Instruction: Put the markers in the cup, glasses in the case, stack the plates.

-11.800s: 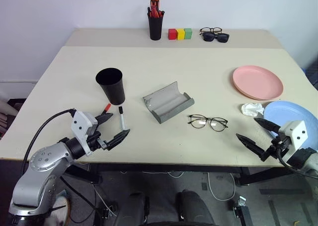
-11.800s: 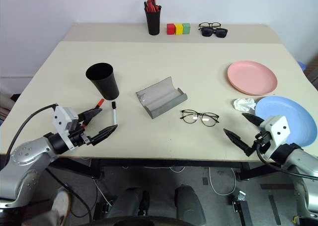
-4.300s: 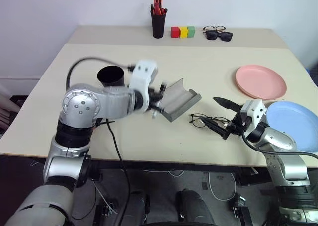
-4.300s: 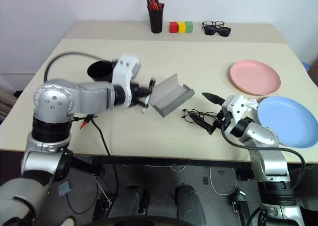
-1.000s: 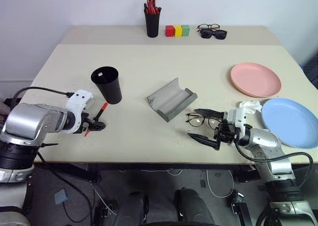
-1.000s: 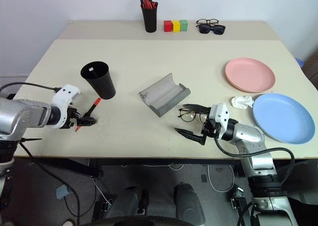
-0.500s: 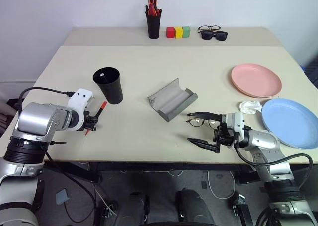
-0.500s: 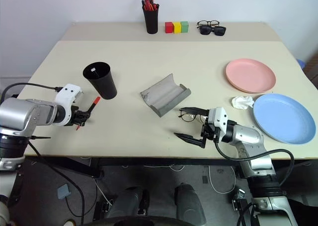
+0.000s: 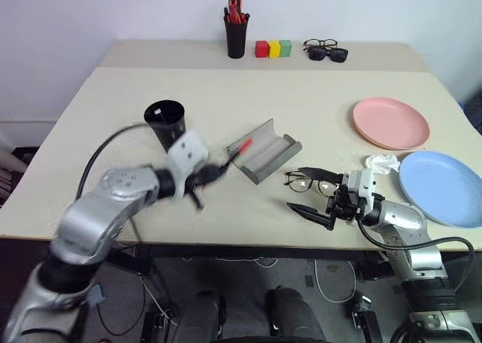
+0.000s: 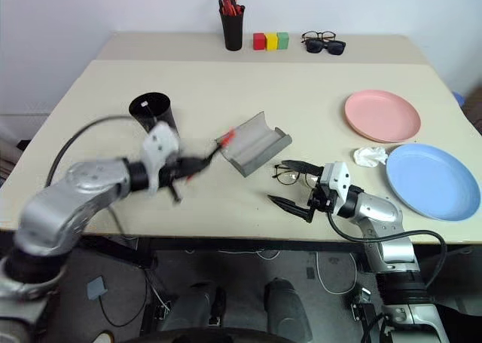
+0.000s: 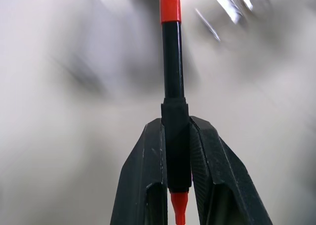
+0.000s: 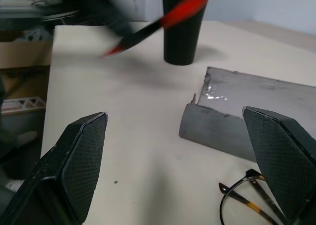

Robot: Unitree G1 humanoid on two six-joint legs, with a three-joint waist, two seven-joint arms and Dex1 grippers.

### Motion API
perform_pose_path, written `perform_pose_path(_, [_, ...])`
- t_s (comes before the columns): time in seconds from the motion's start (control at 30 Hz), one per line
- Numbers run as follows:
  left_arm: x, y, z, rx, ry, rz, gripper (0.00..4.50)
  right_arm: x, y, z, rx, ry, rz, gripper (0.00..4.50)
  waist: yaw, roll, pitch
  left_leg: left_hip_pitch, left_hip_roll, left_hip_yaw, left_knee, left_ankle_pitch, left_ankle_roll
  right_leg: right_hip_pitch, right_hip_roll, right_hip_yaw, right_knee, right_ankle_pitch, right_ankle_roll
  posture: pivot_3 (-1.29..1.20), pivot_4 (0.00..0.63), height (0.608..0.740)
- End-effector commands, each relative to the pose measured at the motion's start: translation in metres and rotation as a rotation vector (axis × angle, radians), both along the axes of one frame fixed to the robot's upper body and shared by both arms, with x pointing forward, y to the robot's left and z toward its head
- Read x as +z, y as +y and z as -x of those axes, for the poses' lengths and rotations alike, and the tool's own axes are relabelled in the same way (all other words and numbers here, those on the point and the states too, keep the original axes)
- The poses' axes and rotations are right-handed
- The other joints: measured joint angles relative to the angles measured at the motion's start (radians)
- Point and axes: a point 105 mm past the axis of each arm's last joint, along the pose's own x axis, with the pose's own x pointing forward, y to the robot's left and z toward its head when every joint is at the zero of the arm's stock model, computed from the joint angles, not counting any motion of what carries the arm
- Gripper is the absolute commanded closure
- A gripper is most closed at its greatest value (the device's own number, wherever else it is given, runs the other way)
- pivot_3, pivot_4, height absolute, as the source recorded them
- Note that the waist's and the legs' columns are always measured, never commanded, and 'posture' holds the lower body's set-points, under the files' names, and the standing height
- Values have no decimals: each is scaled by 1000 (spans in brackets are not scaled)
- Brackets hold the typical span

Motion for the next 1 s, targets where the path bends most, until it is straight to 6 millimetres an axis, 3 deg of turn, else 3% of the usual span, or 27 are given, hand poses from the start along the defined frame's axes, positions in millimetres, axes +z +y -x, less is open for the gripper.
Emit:
perform_pose_path(0.03, [45, 23, -29, 233, -375, 69, 4085, 19, -1, -4, -35, -85, -37, 0, -5, 0, 0, 0, 0, 0, 0, 0, 0, -1, 0, 0, 0, 0, 0, 0, 150, 740])
perform_pose_path(0.2, [65, 39, -55, 456, -538, 128, 4085, 25, 1, -7, -53, -97, -57, 0, -11, -1, 0, -4, 1, 1, -1, 0, 0, -4, 1, 0, 0, 0, 0, 0, 150, 740])
perform_pose_path(0.4, [65, 55, -72, 615, -581, 171, 4085, 30, 2, -11, -63, -100, -62, 0, -12, -1, 0, -3, 0, 1, 0, 0, 0, -4, 0, 0, 0, 0, 0, 0, 150, 740])
perform_pose_path(0.7, [48, 77, -68, 690, -536, 157, 4085, 41, 8, -13, -64, -110, -65, 0, -13, -1, 0, -3, 1, 1, 0, 0, 0, -5, 0, 0, 1, 0, 0, 0, 150, 740])
perform_pose_path(0.93, [41, 84, -58, 689, -511, 148, 4085, 48, 12, -13, -68, -114, -67, 0, -11, -1, 0, -3, 1, 1, 0, 0, 0, -4, 0, 0, 1, 0, 0, 0, 150, 740])
perform_pose_path(1.0, [37, 82, -55, 676, -496, 136, 3335, 48, 11, -13, -68, -113, -65, 0, -12, -1, 0, -3, 1, 1, 0, 0, 0, -4, 0, 0, 1, 0, 0, 0, 150, 740])
